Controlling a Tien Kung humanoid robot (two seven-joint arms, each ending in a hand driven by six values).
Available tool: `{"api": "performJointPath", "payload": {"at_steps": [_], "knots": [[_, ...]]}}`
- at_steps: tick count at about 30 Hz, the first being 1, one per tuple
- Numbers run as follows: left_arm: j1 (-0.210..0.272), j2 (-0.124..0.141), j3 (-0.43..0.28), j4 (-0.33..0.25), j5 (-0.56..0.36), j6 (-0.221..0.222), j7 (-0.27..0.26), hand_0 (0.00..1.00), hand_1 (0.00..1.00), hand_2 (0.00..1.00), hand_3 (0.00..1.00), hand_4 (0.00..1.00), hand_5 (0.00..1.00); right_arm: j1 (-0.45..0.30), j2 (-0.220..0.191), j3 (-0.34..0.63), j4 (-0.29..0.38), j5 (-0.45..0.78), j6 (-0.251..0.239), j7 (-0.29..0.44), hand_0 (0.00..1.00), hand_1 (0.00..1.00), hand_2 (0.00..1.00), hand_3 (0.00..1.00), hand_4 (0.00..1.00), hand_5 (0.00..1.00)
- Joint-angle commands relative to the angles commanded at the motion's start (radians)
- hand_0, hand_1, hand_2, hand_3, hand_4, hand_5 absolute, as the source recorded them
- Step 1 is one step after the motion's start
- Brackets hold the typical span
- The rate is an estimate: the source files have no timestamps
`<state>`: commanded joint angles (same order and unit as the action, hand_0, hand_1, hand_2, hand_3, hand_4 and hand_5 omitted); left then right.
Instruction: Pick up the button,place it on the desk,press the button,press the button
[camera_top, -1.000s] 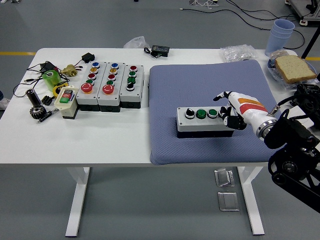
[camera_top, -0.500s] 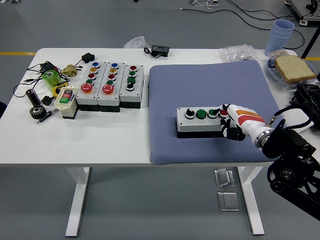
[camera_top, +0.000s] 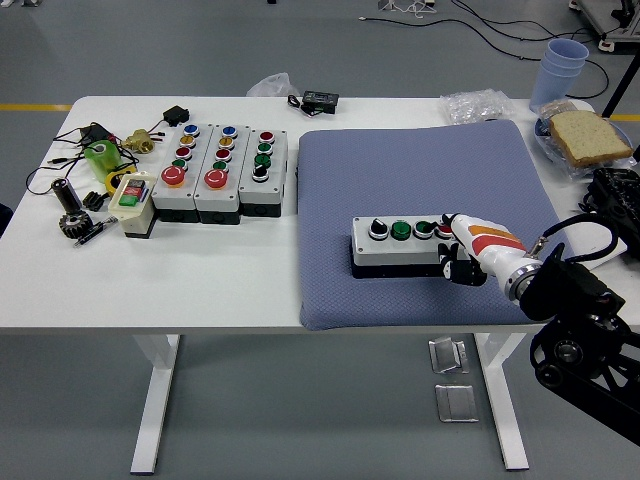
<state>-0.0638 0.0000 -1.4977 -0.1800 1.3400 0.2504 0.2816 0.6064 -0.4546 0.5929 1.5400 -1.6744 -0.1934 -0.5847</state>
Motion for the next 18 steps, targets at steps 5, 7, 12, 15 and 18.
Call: {"api": "performJointPath", "payload": {"at_steps": [5,7,12,15,18], "knots": [[-0.002,0.000,-0.003,0.000,0.003,-0.001,0.001,0.534,0.421,0.418,0.416,0.258,0.479,-0.011,-0.015,0.074,0.036,-0.022,-0.007,0.002,0.144,0.002,0.241,0.730,0.411,0.002],[-0.002,0.000,-0.003,0.000,0.003,-0.001,0.001,0.534,0.421,0.418,0.416,0.258,0.479,-0.016,-0.022,0.103,0.045,-0.027,-0.009,0.002,0.144,0.002,0.241,0.730,0.411,0.002],[-0.002,0.000,-0.005,0.000,0.004,-0.001,0.001,0.534,0.420,0.418,0.416,0.258,0.480,-0.066,-0.042,0.207,0.046,0.033,-0.100,0.075,0.306,0.131,0.341,0.711,0.601,0.002],[-0.002,0.000,-0.006,0.000,0.003,0.000,0.000,0.534,0.420,0.418,0.416,0.258,0.480,-0.114,-0.046,0.283,0.035,0.139,-0.152,0.165,0.306,0.131,0.341,0.711,0.601,0.002],[-0.002,0.000,-0.007,0.000,0.003,0.000,-0.001,0.534,0.421,0.418,0.416,0.258,0.479,-0.164,-0.048,0.371,0.026,0.262,-0.183,0.283,0.503,0.491,0.595,0.823,0.710,0.318]]}}
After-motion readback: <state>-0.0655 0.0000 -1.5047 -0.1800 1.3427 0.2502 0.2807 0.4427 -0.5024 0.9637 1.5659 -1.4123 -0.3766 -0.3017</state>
